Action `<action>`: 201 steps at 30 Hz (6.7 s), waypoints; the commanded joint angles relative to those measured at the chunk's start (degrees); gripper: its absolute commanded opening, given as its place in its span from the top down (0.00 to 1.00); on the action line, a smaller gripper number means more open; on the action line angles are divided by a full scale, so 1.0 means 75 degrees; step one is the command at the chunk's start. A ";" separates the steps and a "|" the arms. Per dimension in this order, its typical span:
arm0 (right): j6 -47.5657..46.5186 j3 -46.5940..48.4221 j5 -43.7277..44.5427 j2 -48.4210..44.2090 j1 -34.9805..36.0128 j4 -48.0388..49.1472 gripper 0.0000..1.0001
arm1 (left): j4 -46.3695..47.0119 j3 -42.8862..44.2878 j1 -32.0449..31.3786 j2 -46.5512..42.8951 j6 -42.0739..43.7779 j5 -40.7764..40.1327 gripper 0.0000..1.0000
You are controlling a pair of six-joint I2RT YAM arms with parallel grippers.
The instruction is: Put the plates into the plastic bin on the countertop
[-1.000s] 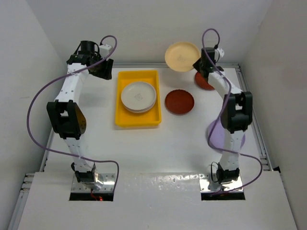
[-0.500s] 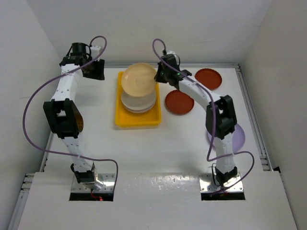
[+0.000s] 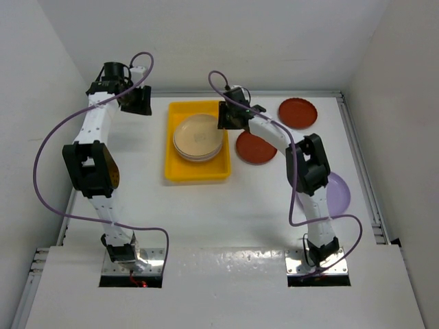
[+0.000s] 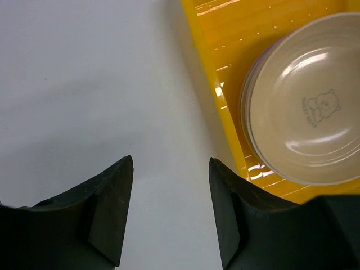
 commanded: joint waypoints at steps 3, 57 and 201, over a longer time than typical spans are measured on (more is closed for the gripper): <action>-0.0587 0.0168 0.0147 -0.0135 0.0312 0.0298 0.53 | 0.0194 -0.0073 0.0084 -0.0071 -0.0078 0.0314 0.41; 0.2929 -0.7978 0.2559 -0.8665 -0.5689 -0.0968 1.00 | -0.0298 0.1298 0.0365 0.0151 0.0227 -0.0118 0.41; 0.2516 -0.1718 0.0380 -0.1694 -0.3762 -0.0498 0.37 | 0.1283 -0.4913 0.0916 -0.1489 0.1201 -0.0366 0.41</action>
